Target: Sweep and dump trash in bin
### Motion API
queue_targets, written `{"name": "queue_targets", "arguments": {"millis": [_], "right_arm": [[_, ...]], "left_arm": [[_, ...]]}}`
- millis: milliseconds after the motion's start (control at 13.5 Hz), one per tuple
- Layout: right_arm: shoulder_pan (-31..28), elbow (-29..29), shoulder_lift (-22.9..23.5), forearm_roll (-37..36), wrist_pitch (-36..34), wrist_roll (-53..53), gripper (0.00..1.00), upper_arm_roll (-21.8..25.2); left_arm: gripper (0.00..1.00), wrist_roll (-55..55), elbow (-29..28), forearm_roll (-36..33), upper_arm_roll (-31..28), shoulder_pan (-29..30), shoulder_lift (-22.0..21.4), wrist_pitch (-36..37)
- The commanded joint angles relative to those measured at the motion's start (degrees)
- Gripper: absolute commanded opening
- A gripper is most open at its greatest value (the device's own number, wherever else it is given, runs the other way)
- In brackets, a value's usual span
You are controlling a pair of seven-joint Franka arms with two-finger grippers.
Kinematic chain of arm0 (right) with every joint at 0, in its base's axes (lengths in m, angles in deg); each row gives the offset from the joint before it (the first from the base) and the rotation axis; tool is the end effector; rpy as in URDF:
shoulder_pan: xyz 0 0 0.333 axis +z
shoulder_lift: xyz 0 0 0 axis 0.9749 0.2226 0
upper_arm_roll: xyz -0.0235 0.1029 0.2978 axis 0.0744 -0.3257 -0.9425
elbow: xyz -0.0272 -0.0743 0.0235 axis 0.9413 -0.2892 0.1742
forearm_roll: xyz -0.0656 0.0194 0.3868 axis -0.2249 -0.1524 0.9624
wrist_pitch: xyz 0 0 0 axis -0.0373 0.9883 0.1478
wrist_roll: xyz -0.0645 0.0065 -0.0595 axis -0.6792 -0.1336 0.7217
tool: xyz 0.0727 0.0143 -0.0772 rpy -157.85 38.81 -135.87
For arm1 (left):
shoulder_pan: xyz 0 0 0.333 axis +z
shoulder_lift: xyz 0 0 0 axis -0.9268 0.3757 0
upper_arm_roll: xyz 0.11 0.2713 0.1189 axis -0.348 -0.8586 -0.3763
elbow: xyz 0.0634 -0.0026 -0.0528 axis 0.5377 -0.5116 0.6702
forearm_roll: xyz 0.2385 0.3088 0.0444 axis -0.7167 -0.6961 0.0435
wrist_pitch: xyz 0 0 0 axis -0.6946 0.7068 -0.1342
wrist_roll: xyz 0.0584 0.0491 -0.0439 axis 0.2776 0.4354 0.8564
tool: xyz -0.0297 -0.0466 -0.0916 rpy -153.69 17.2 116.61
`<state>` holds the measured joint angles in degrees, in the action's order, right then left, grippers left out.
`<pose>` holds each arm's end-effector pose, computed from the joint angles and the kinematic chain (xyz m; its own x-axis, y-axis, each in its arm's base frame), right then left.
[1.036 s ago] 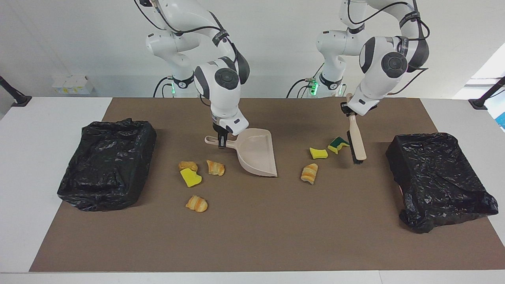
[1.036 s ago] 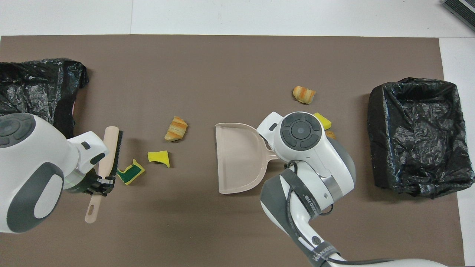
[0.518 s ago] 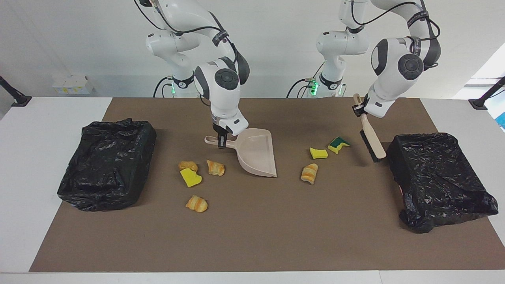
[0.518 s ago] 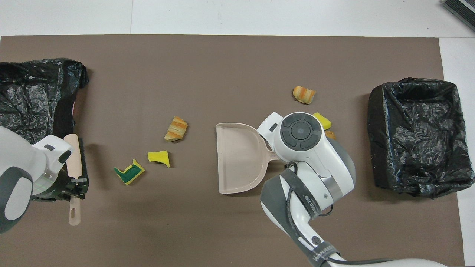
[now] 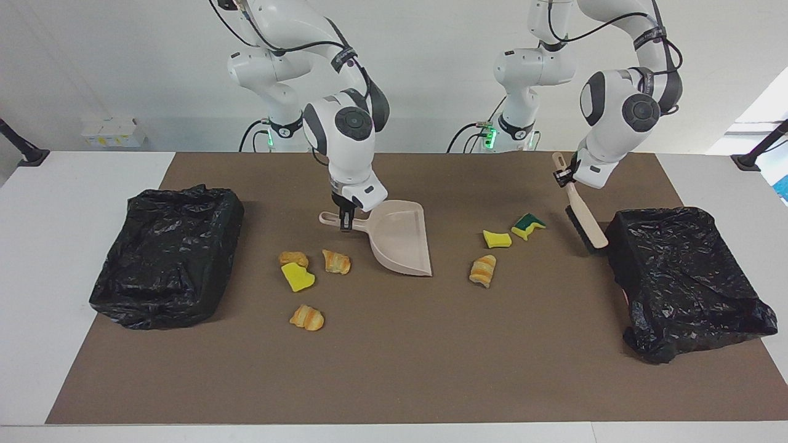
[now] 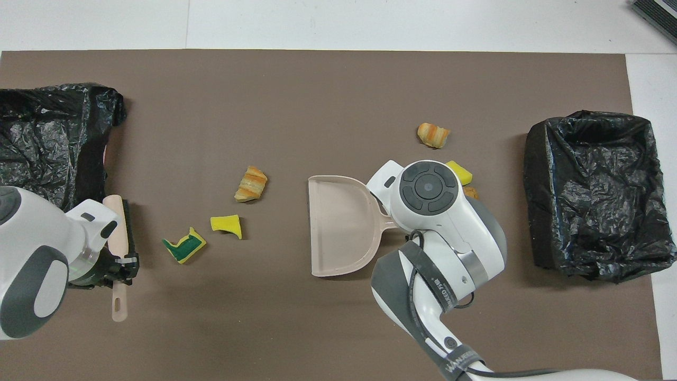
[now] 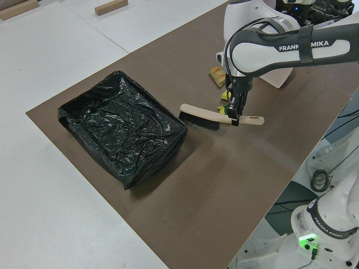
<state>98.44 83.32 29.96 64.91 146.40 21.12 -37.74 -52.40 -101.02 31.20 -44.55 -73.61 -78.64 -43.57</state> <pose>0.5202 0.2611 0.3749 -0.0042 0.9903 -0.1392 0.9991 -0.0019 -0.0435 0.4334 -0.0524 0.3828 0.9439 0.1706 -0.2827 0.1338 -0.9803 -0.1450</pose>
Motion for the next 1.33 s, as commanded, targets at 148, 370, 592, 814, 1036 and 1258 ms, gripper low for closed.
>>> {"name": "queue_targets", "arguments": {"millis": [148, 370, 592, 814, 1036, 1258], "right_arm": [[-0.3, 1.1, -1.2, -1.0, 0.3, -1.6, 0.0, -0.2], [-0.3, 1.1, -1.2, -1.0, 0.3, -1.6, 0.0, -0.3], [-0.3, 1.1, -1.2, -1.0, 0.3, -1.6, 0.0, -0.3], [-0.1, 1.1, -0.7, -1.0, 1.1, -3.0, 0.0, -0.3], [1.3, 1.1, 0.3, -1.0, 2.2, -5.1, 0.0, -0.3], [3.7, 0.7, 1.9, -1.1, 3.7, -8.5, 0.0, -0.3]], "left_arm": [[0.0, 0.9, -2.1, 2.2, -0.3, -10.7, -0.9, -1.2], [0.0, 0.3, -2.1, 7.5, -0.3, -15.0, -0.9, -3.4], [0.0, -0.4, -2.1, 12.0, -0.3, -20.3, 0.1, -6.3], [0.0, -0.3, -1.8, 15.7, -0.3, -25.4, 0.3, -7.8], [0.0, -0.2, -1.3, 20.5, -0.3, -30.1, 0.5, -11.2], [0.0, 0.5, 3.4, 24.9, -0.2, -32.6, 3.2, -11.9]]}}
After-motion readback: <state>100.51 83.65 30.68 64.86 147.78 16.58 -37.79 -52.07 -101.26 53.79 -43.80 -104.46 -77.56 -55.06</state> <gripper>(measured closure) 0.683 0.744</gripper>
